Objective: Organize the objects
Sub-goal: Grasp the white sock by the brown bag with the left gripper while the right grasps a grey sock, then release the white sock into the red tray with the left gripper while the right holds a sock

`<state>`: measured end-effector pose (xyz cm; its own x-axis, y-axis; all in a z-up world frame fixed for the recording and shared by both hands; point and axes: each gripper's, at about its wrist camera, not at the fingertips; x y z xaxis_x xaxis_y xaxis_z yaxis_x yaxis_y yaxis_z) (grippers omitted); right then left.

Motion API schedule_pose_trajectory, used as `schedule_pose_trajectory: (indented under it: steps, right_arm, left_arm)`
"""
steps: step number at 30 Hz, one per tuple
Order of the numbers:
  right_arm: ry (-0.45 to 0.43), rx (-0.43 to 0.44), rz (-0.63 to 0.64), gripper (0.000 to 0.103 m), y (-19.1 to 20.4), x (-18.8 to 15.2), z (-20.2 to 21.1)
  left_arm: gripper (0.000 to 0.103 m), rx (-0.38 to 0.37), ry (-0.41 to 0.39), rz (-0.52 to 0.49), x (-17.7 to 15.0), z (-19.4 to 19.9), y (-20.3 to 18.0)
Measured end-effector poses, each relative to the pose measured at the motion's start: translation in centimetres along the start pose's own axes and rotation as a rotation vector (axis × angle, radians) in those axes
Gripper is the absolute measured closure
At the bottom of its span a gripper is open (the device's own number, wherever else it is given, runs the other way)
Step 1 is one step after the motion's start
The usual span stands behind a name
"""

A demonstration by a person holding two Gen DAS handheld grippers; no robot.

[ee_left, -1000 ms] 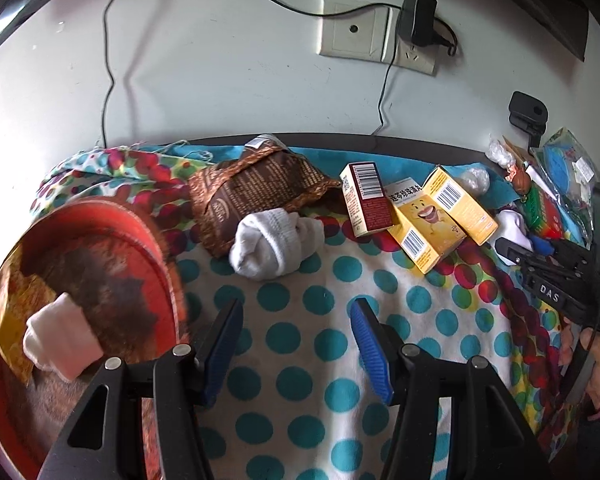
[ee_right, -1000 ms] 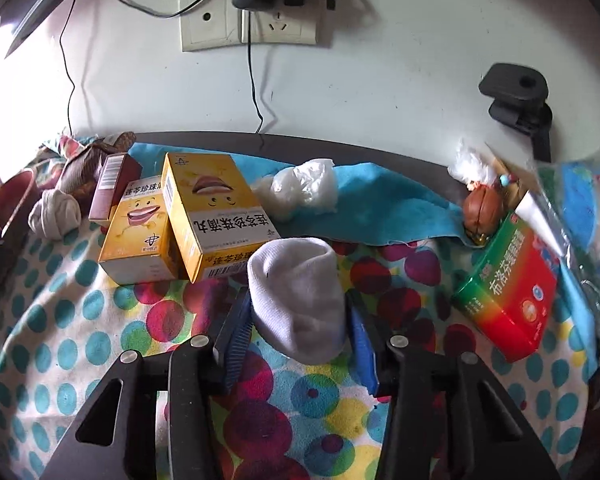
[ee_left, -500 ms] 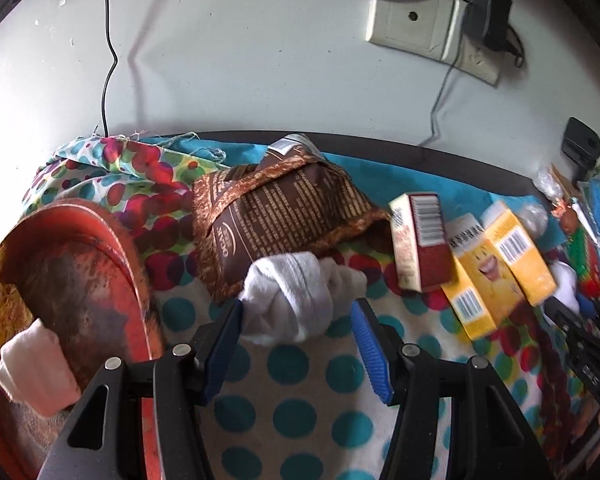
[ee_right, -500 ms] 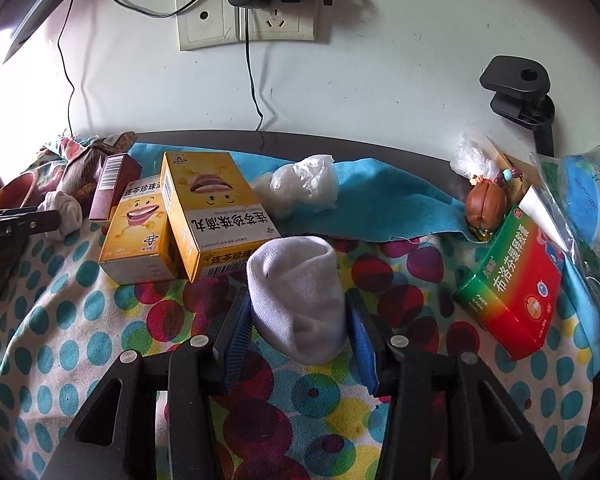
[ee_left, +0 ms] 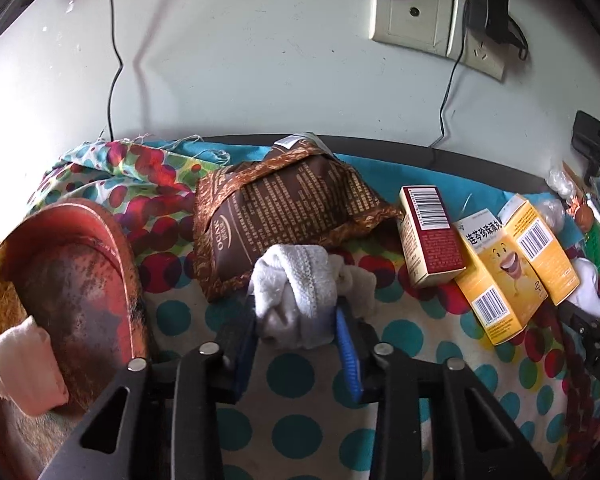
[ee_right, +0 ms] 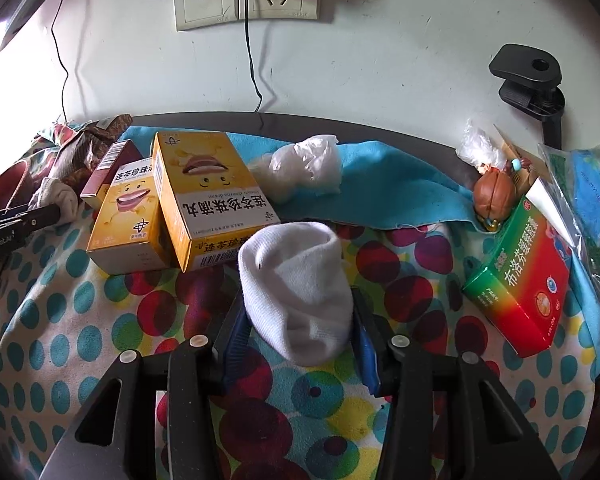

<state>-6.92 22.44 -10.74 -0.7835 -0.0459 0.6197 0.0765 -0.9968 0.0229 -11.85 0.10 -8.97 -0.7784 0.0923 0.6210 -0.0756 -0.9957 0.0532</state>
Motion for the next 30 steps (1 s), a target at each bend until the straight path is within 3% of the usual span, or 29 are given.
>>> schedule_pose_trajectory:
  steps: [15, 30]
  right_arm:
    - [-0.001, -0.004, 0.000, 0.060, 0.3, 0.0, 0.0]
    - [-0.002, -0.005, -0.002, 0.059, 0.4, -0.1, 0.0]
  left_arm:
    - [0.070, 0.000, -0.020, -0.102, -1.1, 2.9, -2.8]
    - [0.070, -0.006, -0.019, -0.095, -2.5, 5.1, -3.4]
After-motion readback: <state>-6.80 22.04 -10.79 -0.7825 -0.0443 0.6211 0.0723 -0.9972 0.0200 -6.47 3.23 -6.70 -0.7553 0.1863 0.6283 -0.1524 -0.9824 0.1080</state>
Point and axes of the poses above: each gripper's, at about its wrist camera, not at the fingertips, and z roughly against the way its jaws point, y to its left, x to its top, and after that the axes turned 6 degrees about -z, right-handed
